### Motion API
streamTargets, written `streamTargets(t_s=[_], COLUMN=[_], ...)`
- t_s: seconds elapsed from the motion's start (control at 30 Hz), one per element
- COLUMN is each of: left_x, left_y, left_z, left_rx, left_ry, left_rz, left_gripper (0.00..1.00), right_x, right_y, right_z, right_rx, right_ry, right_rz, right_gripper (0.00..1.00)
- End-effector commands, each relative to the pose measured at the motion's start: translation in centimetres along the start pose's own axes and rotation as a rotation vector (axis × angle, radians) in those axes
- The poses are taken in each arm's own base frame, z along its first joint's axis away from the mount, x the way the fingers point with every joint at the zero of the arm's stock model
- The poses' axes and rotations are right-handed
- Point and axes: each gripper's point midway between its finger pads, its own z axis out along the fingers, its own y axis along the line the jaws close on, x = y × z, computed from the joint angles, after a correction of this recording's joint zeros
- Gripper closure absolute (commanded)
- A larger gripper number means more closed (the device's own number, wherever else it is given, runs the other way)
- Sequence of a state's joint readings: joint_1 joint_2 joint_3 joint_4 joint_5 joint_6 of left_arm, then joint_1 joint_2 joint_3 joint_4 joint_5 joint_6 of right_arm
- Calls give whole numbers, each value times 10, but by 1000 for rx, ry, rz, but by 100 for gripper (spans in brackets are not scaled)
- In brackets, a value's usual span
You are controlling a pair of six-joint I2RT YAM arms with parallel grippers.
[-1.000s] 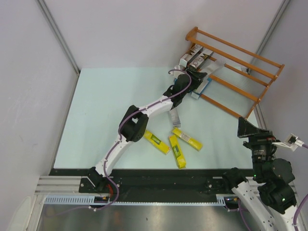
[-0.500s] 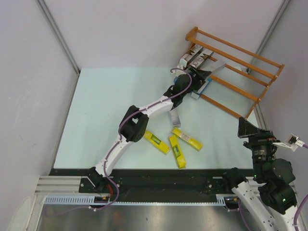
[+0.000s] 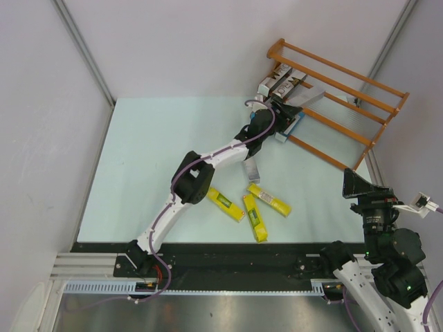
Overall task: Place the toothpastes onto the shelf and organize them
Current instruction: Place the toothpaste on the shelf, then pick up the toothpaste from the center of the board.
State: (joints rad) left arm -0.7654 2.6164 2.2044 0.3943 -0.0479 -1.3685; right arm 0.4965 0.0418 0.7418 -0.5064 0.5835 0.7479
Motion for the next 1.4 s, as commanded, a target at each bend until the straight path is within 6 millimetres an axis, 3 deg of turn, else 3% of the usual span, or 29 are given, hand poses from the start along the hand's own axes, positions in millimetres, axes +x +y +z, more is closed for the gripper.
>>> streamTargets(t_s=[0.0,0.13,0.2,0.27,0.3,0.5,0.53,0.57,0.6,0.63,0.67,0.73,0.83,1.0,1.2,1.27,1.37], left_x=[-10,-2,6,9,10,13,16,11,9,12,6,3,-6,-35,-69,-68,-59], left_y=[-52,-58,-51,-43,-50,-51,-39,-57,-54,-38,-56,-31,-22,4,28,34,41], left_z=[-8,-15,-22,-33,-40,-108,-120,-132,-141,-153,-166,-183,-208,-243,-300,-313,-314], left_rx=[109,139,144,133,161,152,120,140,119,75,94,-4,-95,-326,-619,-680,-687], left_ry=[7,57,90,105,110,130,150,146,152,166,151,161,172,148,132,167,214], left_rz=[34,68,73,85,106,262,291,323,375,398,423,492,584,762,921,933,920], left_gripper=[26,20,19,19,19,18,17,17,16,15,14,10,3,0,0,0,0], right_x=[-14,-14,-13,-13,-13,-10,-9,-9,-7,-6,-4,-1,8,32,69,82,93], right_y=[6,6,7,7,7,8,8,8,8,9,9,12,15,27,38,40,41], right_z=[-4,-4,-4,-4,-4,-4,-3,-2,-2,-1,0,2,7,20,37,44,49], right_rx=[-13,-14,-17,-18,-19,-22,-18,-18,-18,-19,-16,-21,-25,-73,-124,-130,-125], right_ry=[-33,-32,-30,-27,-26,-14,-14,-11,-6,0,5,18,50,125,217,253,284], right_rz=[24,26,29,28,30,26,26,24,21,25,23,26,18,0,12,8,9], right_gripper=[0,0,0,0,0,0,0,0,0,0,0,0,0,0,0,0,0])
